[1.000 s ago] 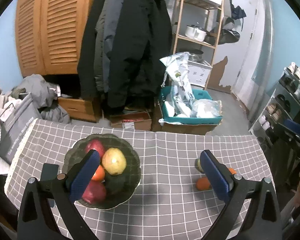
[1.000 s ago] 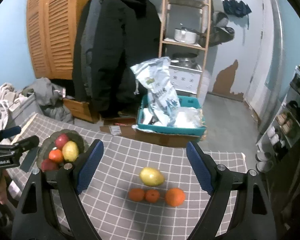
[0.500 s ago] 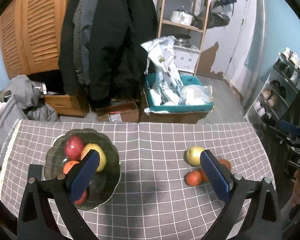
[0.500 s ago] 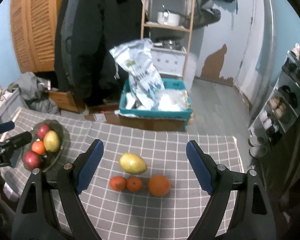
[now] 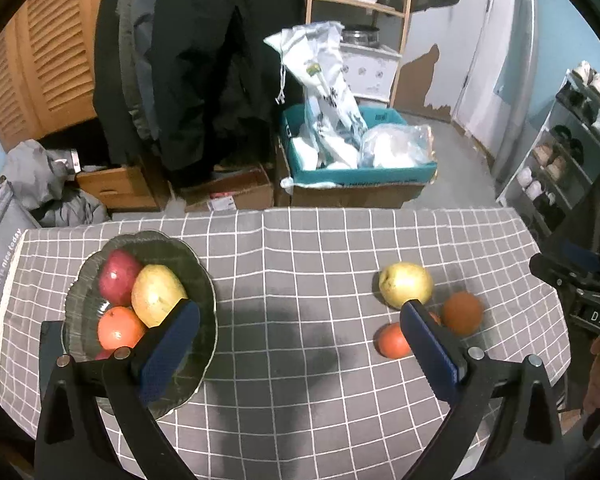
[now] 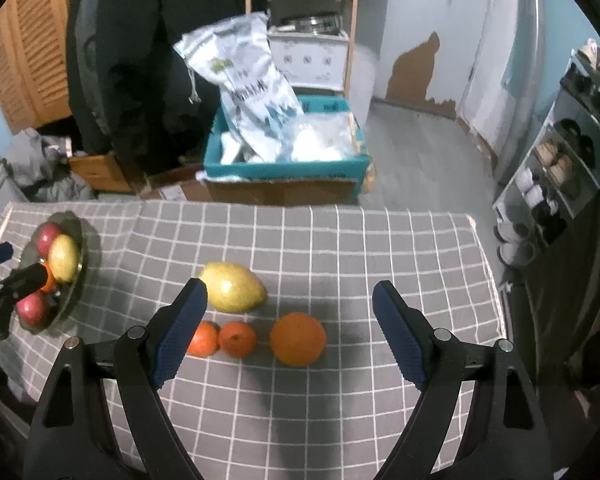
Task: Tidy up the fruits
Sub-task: 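Grasp the large orange with the right tool while the left tool grasps the yellow pear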
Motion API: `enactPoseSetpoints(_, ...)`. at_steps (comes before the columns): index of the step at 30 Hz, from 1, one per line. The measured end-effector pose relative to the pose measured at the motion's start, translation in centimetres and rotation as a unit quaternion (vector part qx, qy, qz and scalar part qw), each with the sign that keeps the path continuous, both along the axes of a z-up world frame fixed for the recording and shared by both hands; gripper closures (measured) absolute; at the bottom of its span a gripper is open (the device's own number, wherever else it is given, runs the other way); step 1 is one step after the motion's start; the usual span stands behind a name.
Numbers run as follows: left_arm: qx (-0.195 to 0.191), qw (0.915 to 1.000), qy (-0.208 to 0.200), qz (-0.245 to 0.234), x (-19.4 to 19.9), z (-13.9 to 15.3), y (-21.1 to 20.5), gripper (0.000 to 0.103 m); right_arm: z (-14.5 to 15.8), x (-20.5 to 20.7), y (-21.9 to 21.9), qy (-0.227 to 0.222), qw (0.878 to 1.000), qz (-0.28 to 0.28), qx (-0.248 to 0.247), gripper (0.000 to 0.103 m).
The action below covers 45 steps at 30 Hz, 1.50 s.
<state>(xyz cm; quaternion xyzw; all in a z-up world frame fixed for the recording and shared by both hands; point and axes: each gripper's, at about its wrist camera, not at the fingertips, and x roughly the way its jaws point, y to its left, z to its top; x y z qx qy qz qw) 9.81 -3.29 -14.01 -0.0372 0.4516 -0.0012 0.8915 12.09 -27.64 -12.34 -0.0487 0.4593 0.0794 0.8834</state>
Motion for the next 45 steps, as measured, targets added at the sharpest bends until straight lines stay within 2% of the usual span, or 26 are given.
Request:
enactPoseSetpoints(7,0.004,0.9994,0.034,-0.002,1.6,-3.5,-0.8,0.002,-4.1,1.2,-0.7,0.048,0.999,-0.008,-0.016,0.019)
enactPoseSetpoints(18,0.011,0.9972,0.073,-0.013,3.4,-7.6,-2.4,0.002,-10.9,2.8,-1.6,0.138,0.990,-0.020,-0.003,0.019)
enactPoseSetpoints(27,0.006,0.9951,0.096,-0.022,4.7,-10.1,-3.5,0.002,-14.4,3.4,-2.0,0.177,0.984,-0.026,0.004,0.019)
enactPoseSetpoints(30,0.006,0.9944,0.102,-0.027,5.1,-10.7,-4.0,0.002,-15.2,3.6,-2.1,0.185,0.982,-0.023,0.009,0.019)
enactPoseSetpoints(33,-0.001,0.9941,0.104,-0.031,5.4,-10.9,-4.5,0.002,-15.8,3.7,-2.2,0.193,0.980,-0.016,0.034,0.030)
enactPoseSetpoints(34,-0.001,0.9940,0.104,-0.034,5.6,-10.9,-4.8,0.002,-15.8,3.7,-2.2,0.194,0.980,-0.013,0.041,0.038)
enactPoseSetpoints(40,-0.003,0.9928,0.104,-0.059,6.8,-10.9,-7.0,0.002,-15.4,3.7,-2.4,0.182,0.983,-0.013,0.030,0.040)
enactPoseSetpoints(45,-0.003,0.9915,0.104,-0.078,8.1,-11.0,-9.2,0.002,-14.3,4.3,-4.3,0.156,0.987,-0.037,-0.010,0.040)
